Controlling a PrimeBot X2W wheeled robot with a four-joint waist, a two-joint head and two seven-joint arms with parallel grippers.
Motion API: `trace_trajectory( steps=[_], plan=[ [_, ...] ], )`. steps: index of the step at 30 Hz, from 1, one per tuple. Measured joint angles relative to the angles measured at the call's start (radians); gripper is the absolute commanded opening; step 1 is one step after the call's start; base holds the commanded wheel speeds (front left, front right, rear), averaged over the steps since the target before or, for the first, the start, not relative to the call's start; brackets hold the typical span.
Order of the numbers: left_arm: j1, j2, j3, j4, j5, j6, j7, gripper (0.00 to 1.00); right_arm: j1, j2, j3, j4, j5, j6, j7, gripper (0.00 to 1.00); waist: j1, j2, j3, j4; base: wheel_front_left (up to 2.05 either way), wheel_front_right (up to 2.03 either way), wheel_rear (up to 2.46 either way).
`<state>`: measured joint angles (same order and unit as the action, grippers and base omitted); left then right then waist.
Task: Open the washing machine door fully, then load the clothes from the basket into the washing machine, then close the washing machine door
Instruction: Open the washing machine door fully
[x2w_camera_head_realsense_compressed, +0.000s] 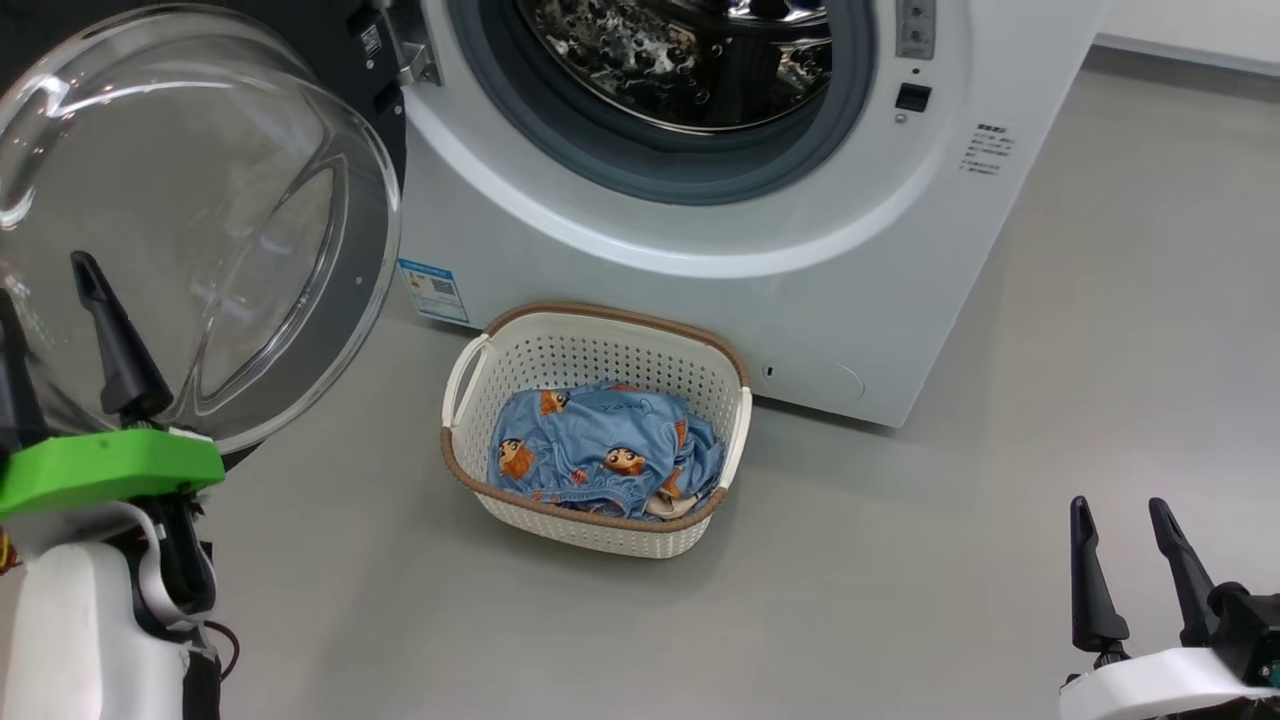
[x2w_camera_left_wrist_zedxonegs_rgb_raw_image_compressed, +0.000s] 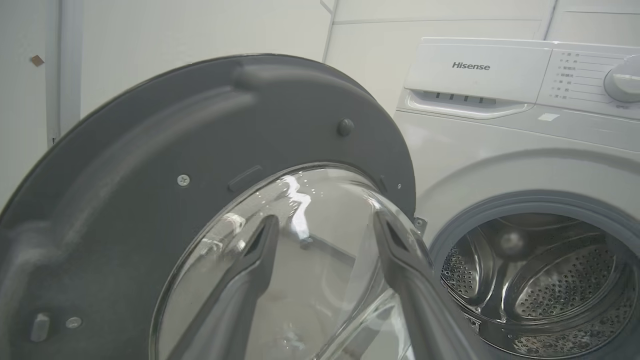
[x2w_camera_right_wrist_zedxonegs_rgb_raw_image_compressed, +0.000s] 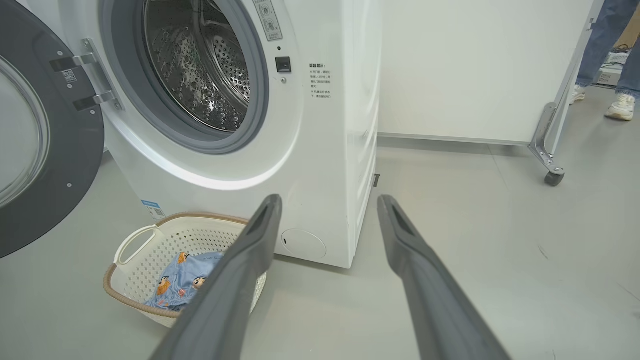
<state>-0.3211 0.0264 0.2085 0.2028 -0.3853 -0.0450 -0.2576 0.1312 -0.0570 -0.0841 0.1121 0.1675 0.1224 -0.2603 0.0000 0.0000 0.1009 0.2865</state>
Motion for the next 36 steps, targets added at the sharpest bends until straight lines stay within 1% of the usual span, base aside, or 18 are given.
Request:
trace_trajectory(
  steps=[8,15,16,21,26,29,36],
  plan=[
    [0.134,0.000,-0.036,-0.020,0.017,-0.020,0.000,1.00,0.016,0.003,0.024,-0.005,0.000,0.000,0.000,1.00,0.0000,0.0000,-0.040,-0.084,0.00,0.00,0.00],
    [0.236,0.001,-0.079,-0.026,0.040,-0.035,0.001,1.00,0.021,0.003,0.024,-0.010,0.000,0.000,0.000,1.00,0.0000,0.0000,-0.066,-0.168,0.00,0.00,0.00],
    [0.254,0.002,-0.085,-0.035,0.047,-0.040,0.001,1.00,0.023,0.003,0.019,-0.011,0.000,0.000,0.000,1.00,0.0000,0.0000,-0.074,-0.191,0.00,0.00,0.00],
    [0.284,0.002,-0.112,-0.067,0.054,-0.052,0.001,1.00,0.043,0.003,0.007,-0.021,0.000,0.000,0.000,1.00,0.0000,0.0000,-0.094,-0.239,0.00,0.00,0.00],
    [0.326,0.003,-0.138,-0.063,0.061,-0.053,0.001,1.00,0.057,0.002,-0.015,-0.034,0.000,0.000,0.000,1.00,0.0000,0.0000,-0.108,-0.263,0.00,0.00,0.00],
    [0.354,0.004,-0.150,-0.061,0.071,-0.060,0.001,1.00,0.057,0.001,-0.014,-0.041,0.000,0.000,0.000,1.00,0.0000,0.0001,-0.110,-0.268,0.00,0.00,0.00],
    [0.409,0.006,-0.167,-0.065,0.092,-0.062,0.001,1.00,0.061,-0.001,-0.012,-0.053,0.000,0.000,0.000,1.00,0.0000,0.0000,-0.104,-0.271,0.00,0.00,0.00]
  ],
)
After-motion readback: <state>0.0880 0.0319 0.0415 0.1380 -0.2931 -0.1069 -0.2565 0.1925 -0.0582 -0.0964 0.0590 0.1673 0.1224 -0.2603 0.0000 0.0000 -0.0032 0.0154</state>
